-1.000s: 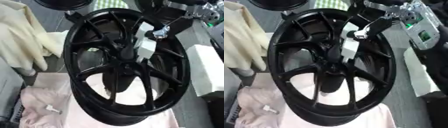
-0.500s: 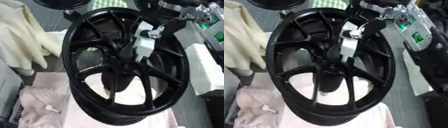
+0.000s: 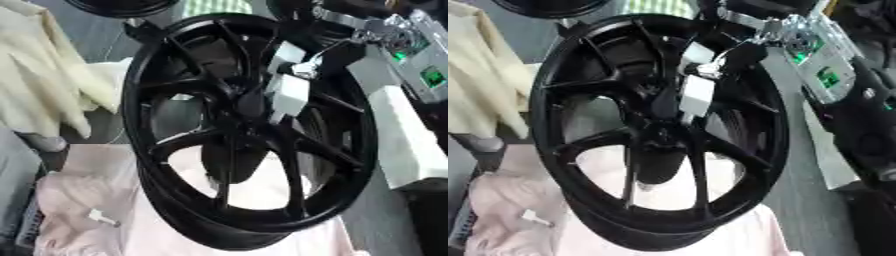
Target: Pull the pin out of the wheel hub.
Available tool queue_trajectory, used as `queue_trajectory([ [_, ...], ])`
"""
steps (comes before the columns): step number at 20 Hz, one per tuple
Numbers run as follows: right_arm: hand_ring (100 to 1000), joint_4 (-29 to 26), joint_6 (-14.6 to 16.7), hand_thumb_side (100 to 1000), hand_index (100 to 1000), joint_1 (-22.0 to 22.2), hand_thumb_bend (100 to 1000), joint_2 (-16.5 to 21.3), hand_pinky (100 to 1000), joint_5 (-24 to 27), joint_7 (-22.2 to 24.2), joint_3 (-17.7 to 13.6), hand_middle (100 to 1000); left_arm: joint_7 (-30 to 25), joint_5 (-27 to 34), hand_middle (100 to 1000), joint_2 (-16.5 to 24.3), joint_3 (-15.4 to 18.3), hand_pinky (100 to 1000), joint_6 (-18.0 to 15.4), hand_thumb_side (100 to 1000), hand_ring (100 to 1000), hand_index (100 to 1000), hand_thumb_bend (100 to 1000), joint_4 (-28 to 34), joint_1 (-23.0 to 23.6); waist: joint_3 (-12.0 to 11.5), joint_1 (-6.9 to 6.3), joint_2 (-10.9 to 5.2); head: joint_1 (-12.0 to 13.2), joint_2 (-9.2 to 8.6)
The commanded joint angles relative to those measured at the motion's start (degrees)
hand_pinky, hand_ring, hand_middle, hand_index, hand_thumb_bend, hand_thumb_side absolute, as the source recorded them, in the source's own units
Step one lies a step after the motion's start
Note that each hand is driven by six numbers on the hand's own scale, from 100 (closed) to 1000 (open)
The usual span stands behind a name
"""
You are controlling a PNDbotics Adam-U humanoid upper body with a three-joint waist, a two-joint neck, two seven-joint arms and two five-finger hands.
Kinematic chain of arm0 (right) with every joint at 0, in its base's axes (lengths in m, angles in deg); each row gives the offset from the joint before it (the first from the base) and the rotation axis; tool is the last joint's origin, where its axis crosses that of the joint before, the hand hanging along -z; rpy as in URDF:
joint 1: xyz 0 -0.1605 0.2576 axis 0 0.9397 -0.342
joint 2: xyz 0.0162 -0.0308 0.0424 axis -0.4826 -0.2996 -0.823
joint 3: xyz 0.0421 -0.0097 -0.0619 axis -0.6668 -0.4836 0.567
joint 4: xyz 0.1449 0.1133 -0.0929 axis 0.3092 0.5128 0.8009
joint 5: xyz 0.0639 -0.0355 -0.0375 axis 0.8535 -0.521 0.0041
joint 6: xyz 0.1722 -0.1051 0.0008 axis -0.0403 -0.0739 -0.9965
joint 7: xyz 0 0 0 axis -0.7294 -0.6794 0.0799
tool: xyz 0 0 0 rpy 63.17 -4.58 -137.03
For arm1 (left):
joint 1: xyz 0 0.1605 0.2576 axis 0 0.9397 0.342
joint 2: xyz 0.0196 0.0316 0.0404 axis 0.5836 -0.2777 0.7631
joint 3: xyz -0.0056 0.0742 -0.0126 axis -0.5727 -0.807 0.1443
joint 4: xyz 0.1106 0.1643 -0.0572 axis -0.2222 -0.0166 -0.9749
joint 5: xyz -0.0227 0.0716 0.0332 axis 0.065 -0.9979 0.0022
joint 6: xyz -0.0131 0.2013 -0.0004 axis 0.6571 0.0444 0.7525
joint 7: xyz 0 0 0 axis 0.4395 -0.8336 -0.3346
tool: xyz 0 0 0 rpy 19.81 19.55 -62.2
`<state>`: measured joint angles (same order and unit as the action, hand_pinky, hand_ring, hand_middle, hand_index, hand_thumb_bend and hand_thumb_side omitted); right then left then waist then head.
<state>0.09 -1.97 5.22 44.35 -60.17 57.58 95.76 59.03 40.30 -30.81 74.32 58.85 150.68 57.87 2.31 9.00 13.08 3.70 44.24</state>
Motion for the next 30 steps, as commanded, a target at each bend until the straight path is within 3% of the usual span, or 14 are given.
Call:
queue_trajectory([
  [1, 708, -0.6, -0.1, 489, 747, -1.1, 481, 1.0, 710, -0.5, -0.2, -0.6, 568, 0.0, -0.2, 543, 2.0, 0.5, 544, 0.2, 853, 596, 651, 100, 0.5, -0.2, 0.0, -0.37, -0.77, 0.1, -0.12],
  [21, 659, -0.3, -1.0, 481, 670, -0.3, 485, 1.3, 678, -1.6, -0.6, -1.0, 465, 0.0, -0.2, 543, 1.9, 0.4, 544, 0.2, 858, 597, 650, 100, 0.5, -0.3, 0.1, -0.48, -0.7, -1.0, -0.12],
  [30, 615, 0.2, -1.2, 364, 610, -0.3, 463, 1.2, 663, 0.2, -0.5, -1.7, 420, -0.1, -0.2, 543, 1.8, 0.3, 544, 0.3, 860, 597, 649, 100, 0.5, -0.6, 0.0, -0.67, -0.41, -1.7, -0.12],
])
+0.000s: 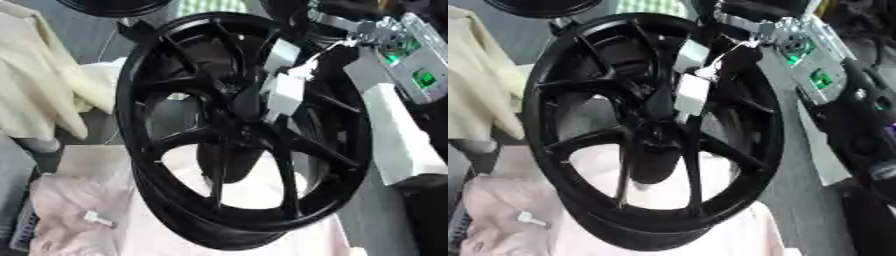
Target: Pull the pin out of the wheel hub.
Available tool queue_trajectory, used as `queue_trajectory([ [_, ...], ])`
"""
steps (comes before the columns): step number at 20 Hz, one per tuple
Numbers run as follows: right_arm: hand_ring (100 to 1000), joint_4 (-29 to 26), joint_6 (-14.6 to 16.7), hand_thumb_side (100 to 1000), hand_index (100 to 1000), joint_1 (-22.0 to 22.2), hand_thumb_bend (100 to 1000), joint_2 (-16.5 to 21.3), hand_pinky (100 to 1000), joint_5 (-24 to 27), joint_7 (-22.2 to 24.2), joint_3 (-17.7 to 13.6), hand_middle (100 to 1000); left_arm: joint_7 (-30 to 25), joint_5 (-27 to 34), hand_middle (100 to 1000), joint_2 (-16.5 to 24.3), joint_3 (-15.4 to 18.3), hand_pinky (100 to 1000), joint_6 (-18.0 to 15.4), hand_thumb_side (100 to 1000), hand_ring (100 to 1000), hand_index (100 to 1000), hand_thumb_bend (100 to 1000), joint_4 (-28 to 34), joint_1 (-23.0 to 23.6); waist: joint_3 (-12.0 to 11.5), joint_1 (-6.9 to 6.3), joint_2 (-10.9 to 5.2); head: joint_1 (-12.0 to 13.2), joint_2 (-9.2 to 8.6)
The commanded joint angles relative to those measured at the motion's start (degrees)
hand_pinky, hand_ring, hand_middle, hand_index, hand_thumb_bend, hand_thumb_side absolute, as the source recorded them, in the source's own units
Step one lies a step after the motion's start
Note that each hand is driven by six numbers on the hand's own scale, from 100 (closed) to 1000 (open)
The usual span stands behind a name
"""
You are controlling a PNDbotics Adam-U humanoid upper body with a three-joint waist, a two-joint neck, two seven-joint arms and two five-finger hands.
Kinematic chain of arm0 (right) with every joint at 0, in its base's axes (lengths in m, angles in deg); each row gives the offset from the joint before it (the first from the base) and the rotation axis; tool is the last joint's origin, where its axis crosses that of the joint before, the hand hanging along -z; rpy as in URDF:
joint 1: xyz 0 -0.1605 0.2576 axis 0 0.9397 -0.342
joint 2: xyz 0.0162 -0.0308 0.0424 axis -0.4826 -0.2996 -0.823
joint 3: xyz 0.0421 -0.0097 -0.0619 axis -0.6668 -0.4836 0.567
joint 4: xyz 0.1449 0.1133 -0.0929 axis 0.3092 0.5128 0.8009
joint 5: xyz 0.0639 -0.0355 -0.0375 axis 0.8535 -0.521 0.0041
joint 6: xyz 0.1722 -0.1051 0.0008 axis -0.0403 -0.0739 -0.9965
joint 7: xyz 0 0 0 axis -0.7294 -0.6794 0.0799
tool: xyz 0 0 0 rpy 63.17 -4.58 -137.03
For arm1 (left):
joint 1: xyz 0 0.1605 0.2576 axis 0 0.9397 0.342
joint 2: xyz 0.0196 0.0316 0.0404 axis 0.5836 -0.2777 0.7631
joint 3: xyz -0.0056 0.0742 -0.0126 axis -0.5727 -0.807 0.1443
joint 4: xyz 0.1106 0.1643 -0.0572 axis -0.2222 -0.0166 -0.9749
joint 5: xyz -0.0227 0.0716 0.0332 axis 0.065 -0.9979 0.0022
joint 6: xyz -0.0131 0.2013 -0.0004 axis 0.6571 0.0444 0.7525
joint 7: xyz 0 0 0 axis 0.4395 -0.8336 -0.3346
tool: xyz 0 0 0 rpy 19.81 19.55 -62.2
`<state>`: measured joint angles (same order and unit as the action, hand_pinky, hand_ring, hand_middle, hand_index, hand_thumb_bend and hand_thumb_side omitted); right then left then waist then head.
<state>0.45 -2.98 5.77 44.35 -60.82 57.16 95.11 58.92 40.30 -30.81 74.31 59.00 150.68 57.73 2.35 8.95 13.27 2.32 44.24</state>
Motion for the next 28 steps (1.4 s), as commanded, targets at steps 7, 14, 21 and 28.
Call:
queue_trajectory([
  [7, 578, -0.9, -1.7, 284, 555, -0.9, 331, 1.1, 646, 4.2, -0.9, -1.3, 379, -0.1, -0.1, 543, 1.9, 0.3, 544, 0.1, 859, 600, 649, 100, 0.5, -0.6, -0.1, -0.8, -0.46, -0.6, -0.12],
  [14, 540, -1.6, -2.5, 221, 466, -0.9, 274, 1.1, 630, 7.3, -0.5, -1.1, 329, -0.1, 0.0, 543, 1.9, 0.2, 543, 0.1, 857, 602, 648, 100, 0.5, -0.8, -0.2, -0.92, -0.46, -0.8, -0.12],
  [21, 495, -1.4, -3.5, 214, 375, -1.0, 296, 0.8, 603, 8.6, 1.5, -0.9, 241, -0.1, 0.1, 544, 2.0, 0.1, 543, 0.2, 854, 602, 648, 100, 0.4, -1.0, -0.5, -0.98, -0.58, -1.0, -0.12],
  [28, 444, 0.0, -5.5, 444, 292, -1.1, 220, 0.2, 563, 8.9, 3.2, -0.8, 151, -0.2, 0.2, 543, 2.0, 0.0, 543, 0.2, 853, 601, 648, 100, 0.4, -1.1, -0.9, -0.96, -0.76, -1.4, -0.12],
])
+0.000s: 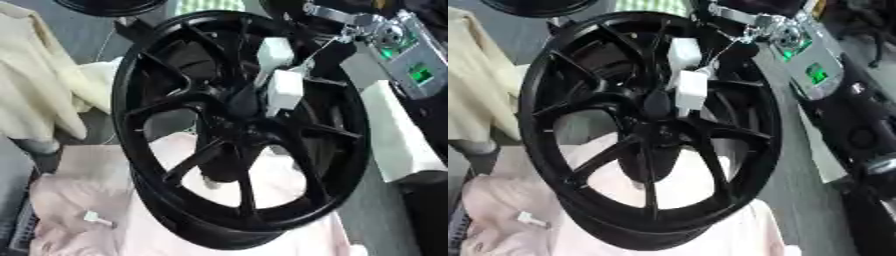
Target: Pull the pin out of the wheel hub.
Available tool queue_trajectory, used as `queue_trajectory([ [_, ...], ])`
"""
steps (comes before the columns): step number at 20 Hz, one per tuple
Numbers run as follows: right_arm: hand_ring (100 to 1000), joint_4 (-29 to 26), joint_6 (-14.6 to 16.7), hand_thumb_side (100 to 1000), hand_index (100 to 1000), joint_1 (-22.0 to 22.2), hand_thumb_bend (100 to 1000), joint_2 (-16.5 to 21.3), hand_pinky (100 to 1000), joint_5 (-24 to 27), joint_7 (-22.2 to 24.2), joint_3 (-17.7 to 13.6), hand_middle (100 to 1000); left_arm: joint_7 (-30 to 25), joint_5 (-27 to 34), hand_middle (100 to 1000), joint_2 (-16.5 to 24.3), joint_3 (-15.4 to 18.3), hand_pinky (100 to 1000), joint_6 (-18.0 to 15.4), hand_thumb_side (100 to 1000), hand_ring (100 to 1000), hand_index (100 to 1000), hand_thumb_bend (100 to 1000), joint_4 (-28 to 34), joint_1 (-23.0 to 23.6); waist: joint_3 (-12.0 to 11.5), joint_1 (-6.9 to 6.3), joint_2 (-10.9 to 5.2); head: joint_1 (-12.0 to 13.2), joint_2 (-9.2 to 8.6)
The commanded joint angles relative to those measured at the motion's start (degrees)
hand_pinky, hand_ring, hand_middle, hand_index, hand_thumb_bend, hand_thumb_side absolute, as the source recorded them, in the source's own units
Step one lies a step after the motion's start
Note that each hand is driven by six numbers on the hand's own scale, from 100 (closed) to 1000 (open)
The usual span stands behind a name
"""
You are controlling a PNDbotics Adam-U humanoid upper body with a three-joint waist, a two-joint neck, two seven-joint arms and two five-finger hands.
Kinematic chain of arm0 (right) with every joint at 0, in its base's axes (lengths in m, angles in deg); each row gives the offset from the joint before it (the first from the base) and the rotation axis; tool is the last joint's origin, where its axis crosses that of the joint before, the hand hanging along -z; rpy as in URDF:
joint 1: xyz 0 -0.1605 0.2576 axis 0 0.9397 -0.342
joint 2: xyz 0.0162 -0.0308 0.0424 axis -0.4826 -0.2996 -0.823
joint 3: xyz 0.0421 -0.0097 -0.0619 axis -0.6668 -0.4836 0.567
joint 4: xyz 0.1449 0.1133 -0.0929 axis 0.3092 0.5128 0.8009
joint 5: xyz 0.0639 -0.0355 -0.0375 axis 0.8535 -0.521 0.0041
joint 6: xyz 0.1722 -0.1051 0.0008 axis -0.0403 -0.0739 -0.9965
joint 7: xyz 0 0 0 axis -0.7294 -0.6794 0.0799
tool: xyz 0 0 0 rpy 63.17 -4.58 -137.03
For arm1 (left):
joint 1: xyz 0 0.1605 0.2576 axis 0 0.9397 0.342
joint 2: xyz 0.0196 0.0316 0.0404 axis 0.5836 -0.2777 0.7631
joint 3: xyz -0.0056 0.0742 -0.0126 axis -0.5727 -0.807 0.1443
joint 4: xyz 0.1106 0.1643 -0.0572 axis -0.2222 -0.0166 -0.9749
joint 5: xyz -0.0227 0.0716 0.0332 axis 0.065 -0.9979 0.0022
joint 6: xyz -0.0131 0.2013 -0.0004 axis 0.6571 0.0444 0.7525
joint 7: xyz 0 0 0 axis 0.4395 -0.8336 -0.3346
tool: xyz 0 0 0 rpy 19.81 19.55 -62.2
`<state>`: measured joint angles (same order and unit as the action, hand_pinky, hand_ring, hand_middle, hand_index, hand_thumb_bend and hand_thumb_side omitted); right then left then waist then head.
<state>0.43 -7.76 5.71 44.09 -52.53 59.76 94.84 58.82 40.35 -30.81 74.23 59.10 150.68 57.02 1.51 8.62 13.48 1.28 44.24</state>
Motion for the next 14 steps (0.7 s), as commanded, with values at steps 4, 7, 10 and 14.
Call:
queue_trajectory([
  [4, 410, 0.7, -1.9, 501, 252, -1.2, 246, 0.2, 544, 1.4, 1.4, -0.6, 108, -0.1, 0.2, 543, 2.0, 0.1, 543, 0.1, 851, 601, 648, 100, 0.4, -0.4, -0.2, -0.61, -1.06, -0.6, -0.12],
  [7, 390, 0.6, -2.8, 511, 233, -1.3, 261, 0.1, 530, 2.4, 1.1, -0.9, 100, 0.0, 0.3, 543, 2.0, 0.1, 543, 0.1, 852, 601, 648, 100, 0.4, -0.4, -0.3, -0.57, -1.11, -0.6, -0.12],
  [10, 382, 0.0, -3.6, 511, 226, -1.4, 265, 0.2, 525, 3.5, 0.6, -1.2, 100, 0.0, 0.3, 543, 2.0, 0.1, 542, 0.1, 851, 601, 648, 100, 0.4, -0.4, -0.3, -0.52, -1.13, -0.4, -0.12],
  [14, 378, -1.0, -3.9, 513, 222, -1.5, 268, 0.3, 524, 4.1, 0.2, -1.2, 100, 0.0, 0.3, 539, 2.0, 0.1, 542, 0.2, 851, 598, 647, 100, 0.4, -0.4, -0.3, -0.47, -1.13, -0.4, -0.12],
])
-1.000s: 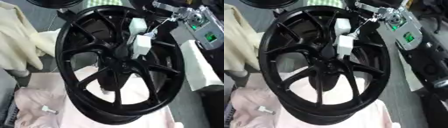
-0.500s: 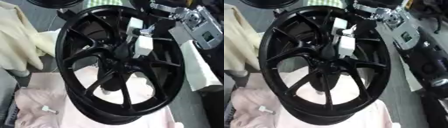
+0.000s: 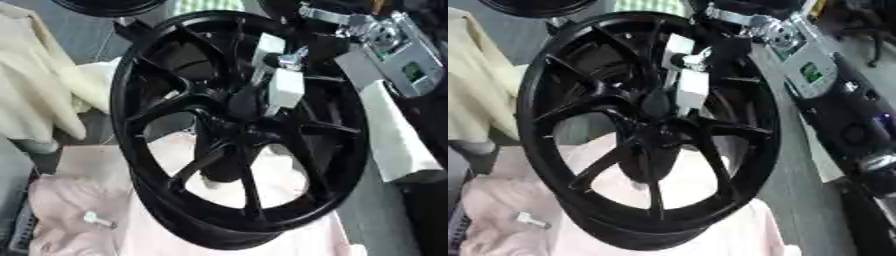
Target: Pull the pin out of the wheel hub.
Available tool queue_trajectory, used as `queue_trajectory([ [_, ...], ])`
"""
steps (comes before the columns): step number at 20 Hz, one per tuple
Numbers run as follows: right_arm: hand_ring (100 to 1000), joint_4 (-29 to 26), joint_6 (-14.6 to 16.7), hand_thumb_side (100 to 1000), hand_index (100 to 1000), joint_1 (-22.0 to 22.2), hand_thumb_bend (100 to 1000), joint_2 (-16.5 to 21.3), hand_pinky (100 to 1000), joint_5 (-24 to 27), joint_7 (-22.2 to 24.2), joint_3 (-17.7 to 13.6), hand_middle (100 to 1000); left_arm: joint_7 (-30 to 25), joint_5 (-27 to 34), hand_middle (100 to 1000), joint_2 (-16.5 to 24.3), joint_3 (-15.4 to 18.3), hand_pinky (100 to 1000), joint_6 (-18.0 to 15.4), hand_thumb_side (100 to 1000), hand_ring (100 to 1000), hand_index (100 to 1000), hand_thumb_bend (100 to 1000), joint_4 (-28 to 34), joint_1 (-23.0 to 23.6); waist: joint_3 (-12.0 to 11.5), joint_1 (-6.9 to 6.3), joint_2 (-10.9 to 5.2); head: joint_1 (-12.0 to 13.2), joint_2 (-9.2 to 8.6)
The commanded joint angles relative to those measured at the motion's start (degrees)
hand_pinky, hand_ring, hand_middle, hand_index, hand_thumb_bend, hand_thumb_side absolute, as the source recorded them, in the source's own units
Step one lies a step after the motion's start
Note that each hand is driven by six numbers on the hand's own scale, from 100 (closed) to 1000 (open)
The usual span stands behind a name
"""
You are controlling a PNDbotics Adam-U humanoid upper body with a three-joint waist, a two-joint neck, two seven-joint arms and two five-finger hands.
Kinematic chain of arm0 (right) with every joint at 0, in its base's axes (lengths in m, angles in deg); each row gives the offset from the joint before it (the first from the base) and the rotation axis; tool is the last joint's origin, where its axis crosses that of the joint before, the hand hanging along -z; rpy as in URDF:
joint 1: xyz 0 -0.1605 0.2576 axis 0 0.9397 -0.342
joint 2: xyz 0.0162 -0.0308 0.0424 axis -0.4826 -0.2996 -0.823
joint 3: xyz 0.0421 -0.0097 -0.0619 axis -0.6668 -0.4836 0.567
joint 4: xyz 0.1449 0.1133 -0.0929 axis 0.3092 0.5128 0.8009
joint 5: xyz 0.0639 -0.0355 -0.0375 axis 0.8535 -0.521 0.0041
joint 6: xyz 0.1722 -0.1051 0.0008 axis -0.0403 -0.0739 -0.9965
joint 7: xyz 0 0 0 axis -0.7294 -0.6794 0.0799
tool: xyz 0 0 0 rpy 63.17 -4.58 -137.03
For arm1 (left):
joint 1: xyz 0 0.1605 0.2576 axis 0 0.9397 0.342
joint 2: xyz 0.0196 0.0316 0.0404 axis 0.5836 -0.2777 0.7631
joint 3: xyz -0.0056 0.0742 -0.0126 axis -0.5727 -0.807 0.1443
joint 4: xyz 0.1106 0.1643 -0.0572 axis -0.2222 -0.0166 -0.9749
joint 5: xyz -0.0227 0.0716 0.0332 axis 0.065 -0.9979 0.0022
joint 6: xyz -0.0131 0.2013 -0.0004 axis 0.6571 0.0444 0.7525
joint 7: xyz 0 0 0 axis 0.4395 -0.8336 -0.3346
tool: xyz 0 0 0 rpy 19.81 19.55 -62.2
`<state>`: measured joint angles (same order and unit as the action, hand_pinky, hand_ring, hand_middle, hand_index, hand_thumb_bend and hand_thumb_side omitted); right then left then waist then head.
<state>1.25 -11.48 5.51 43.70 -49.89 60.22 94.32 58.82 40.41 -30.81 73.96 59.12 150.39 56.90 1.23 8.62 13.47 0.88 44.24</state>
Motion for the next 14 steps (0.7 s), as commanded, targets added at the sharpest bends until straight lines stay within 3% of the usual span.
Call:
queue_trajectory([
  [1, 376, -2.2, -0.1, 514, 220, -1.3, 269, 0.7, 523, 1.5, -0.4, -0.7, 100, 0.1, 0.3, 539, 2.0, 0.4, 542, 0.2, 851, 597, 647, 100, 0.6, -0.3, 0.0, -0.45, -1.13, 0.0, -0.12],
  [14, 348, -5.0, -0.1, 515, 197, -1.4, 277, 1.2, 503, 2.7, -3.8, -1.8, 100, 0.1, 0.5, 537, 2.1, 0.4, 542, 0.2, 847, 596, 646, 100, 0.7, -0.4, 0.1, -0.45, -1.29, 0.2, -0.12],
])
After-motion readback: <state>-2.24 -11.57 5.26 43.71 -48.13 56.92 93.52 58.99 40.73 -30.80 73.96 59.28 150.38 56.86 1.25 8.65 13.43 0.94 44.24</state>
